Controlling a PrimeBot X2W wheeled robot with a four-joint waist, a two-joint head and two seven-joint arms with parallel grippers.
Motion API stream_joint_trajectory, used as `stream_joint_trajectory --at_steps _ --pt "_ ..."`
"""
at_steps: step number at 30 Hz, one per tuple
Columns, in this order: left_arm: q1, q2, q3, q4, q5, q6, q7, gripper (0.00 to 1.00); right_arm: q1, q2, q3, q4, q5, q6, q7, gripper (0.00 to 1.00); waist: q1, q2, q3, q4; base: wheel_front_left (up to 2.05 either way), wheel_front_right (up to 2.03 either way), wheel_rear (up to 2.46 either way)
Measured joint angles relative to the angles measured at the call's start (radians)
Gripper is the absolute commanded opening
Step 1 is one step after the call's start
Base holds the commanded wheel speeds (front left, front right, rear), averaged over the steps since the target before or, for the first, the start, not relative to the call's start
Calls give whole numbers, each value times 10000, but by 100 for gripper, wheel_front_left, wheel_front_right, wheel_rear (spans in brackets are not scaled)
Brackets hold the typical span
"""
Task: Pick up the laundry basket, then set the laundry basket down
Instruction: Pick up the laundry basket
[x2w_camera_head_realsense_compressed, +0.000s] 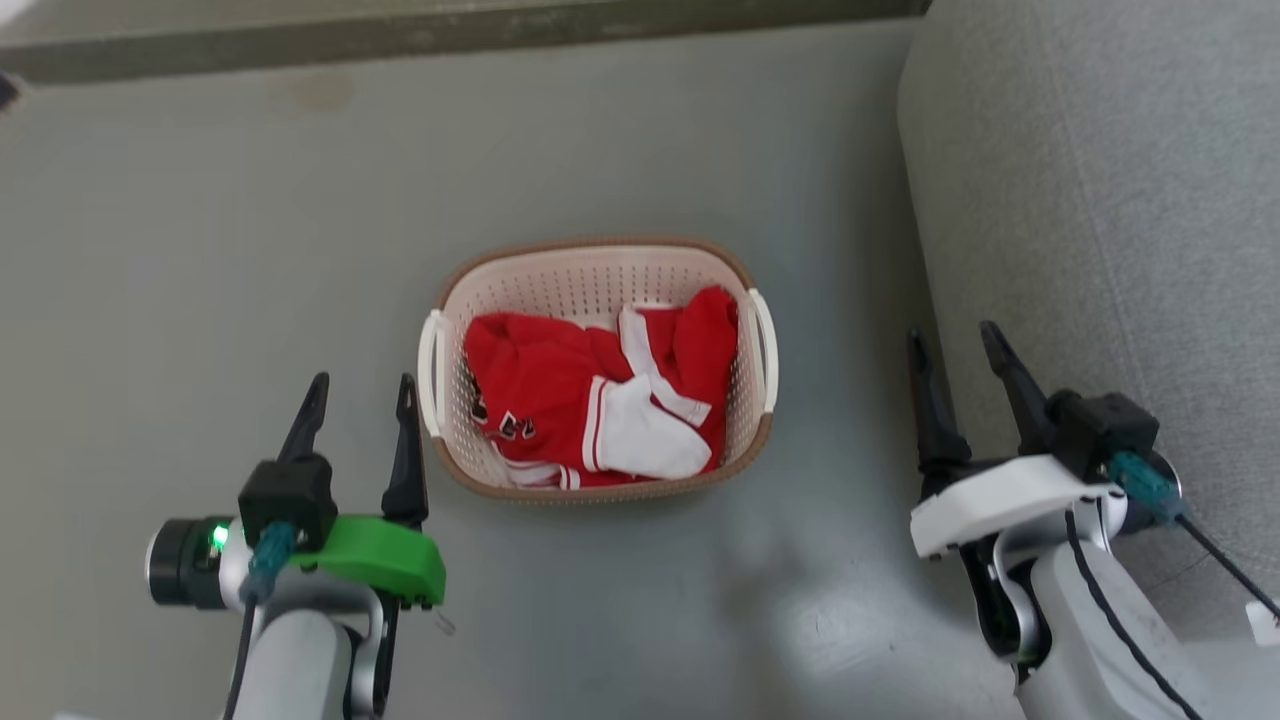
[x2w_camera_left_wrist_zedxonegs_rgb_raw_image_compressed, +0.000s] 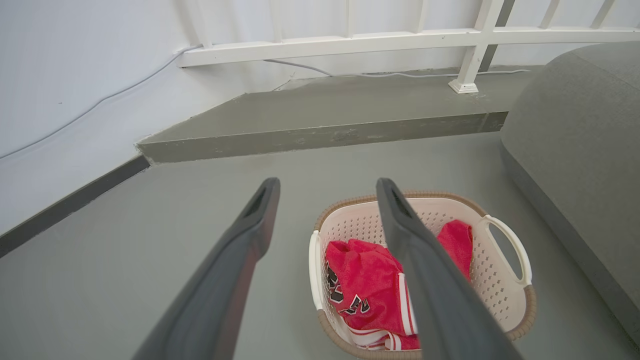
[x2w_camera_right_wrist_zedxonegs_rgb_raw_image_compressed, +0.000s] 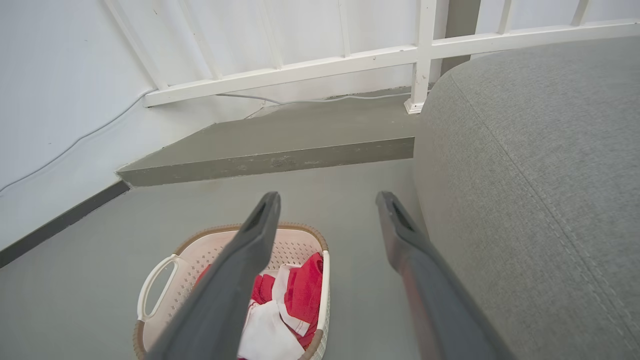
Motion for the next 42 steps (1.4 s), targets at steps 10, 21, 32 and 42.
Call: stream_joint_trajectory --at_steps 10,21,32,42 --pt "-1368 -35 -10 1135 -35 -228 510 100 -1507 -2 -82 1112 230 111 0 100 1 0 1281 -46 0 0 0" --pt "-2917 -59 -25 2282 -42 -412 876 100 -2993 -13 10 2383 483 153 23 100 1 0 2690 11 0 0 0" --pt "-4341 -109 -13 3225 -44 -570 1131 100 -4584 -36 485 3338 790 244 196 100 1 0 4100 109 0 0 0" --pt "-5563 -121 -12 3944 -25 -652 1214 100 -5915 -69 1131 3889 1292 295 253 100 1 0 5382 190 0 0 0"
